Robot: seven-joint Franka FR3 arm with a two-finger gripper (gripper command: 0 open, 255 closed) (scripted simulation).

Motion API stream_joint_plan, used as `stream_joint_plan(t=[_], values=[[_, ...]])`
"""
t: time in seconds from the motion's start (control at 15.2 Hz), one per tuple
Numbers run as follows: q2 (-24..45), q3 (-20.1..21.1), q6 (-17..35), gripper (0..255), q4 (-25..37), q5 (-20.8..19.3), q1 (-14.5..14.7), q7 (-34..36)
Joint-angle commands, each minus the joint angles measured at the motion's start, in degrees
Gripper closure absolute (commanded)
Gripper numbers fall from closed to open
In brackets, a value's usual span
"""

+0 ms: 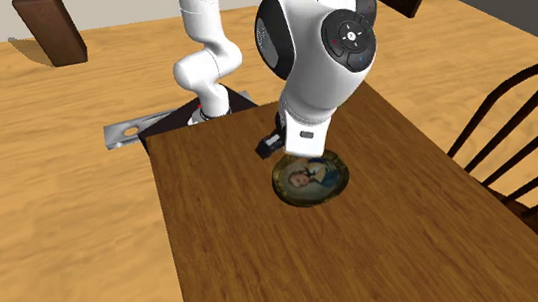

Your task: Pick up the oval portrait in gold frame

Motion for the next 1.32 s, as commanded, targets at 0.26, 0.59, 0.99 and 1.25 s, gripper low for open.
stream_joint_plan(t=[0.26,0.59,0.99,1.25], values=[[16.90,-2.79,-7.07,0,20.09,3.75,-4.37,-6.68],[20.52,-2.93,-6.66,0,22.48,4.59,-5.56,-7.91],[20.15,-2.87,-2.96,0,18.42,4.47,-5.26,-8.04],[20.21,-2.87,-3.00,255,18.51,4.49,-5.27,-8.05]])
